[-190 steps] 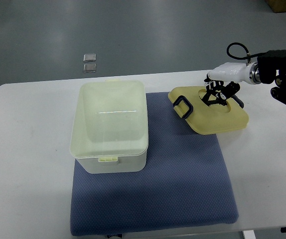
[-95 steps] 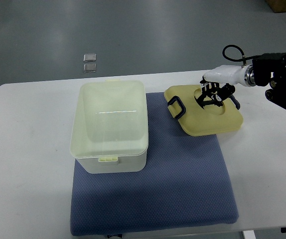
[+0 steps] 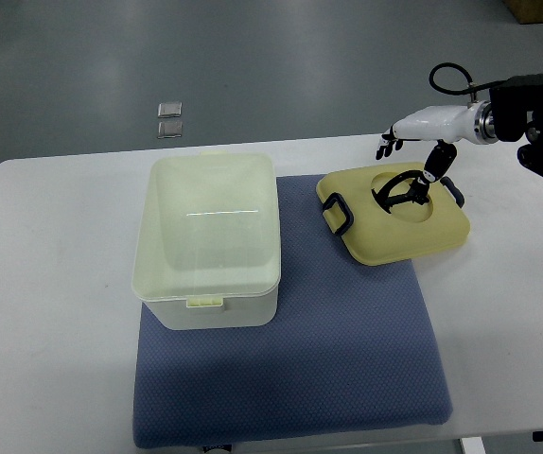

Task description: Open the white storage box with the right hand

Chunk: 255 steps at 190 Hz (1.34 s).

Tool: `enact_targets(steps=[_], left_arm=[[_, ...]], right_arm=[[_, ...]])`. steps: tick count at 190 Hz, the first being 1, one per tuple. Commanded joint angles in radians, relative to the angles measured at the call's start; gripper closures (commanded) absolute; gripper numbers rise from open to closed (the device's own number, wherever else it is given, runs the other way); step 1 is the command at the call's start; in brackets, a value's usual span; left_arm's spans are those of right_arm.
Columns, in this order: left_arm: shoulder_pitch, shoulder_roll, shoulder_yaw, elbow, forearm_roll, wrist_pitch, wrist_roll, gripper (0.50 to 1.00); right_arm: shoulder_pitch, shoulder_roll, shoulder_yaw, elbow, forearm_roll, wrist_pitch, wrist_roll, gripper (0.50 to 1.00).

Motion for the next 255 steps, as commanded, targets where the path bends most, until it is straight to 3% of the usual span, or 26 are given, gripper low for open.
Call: enact_targets(steps=[1, 39, 59, 115, 129, 145, 166, 194, 255], left_arm=[[0.000, 0.000, 0.000, 0.000, 0.000, 0.000, -0.001, 0.500], [0.000, 0.000, 0.000, 0.003, 0.000, 0.000, 0.001, 0.500], [0.002, 0.000, 0.000, 0.003, 0.000, 0.000, -0.001, 0.500], [0.002, 0.000, -0.002, 0.003, -0.001, 0.000, 0.001, 0.500], [0.003, 0.000, -0.003, 0.005, -0.001, 0.000, 0.001, 0.500], [0.003, 0.000, -0.003, 0.003, 0.000, 0.000, 0.001, 0.500], [0.003, 0.000, -0.005, 0.003, 0.000, 0.000, 0.001, 0.500], [0.003, 0.000, -0.006, 0.003, 0.000, 0.000, 0.001, 0.500], [0.005, 0.000, -0.005, 0.005, -0.001, 0.000, -0.001, 0.500]], right_arm=[[0.018, -0.017, 0.015, -0.001, 0.033, 0.001, 0.002, 0.722], [0.007, -0.020, 0.189, -0.012, 0.340, -0.009, 0.001, 0.722], [-0.067, -0.008, 0.321, -0.012, 0.576, -0.016, 0.001, 0.724], [-0.241, 0.095, 0.590, -0.017, 0.989, -0.136, -0.012, 0.720], [-0.277, 0.127, 0.627, -0.018, 1.067, -0.188, -0.012, 0.691], [-0.312, 0.161, 0.644, -0.018, 1.162, -0.236, -0.013, 0.622], [-0.349, 0.173, 0.642, -0.018, 1.238, -0.233, -0.018, 0.599], [-0.407, 0.195, 0.639, -0.018, 1.256, -0.226, -0.081, 0.585], [-0.448, 0.218, 0.642, -0.010, 1.256, -0.230, -0.065, 0.579]])
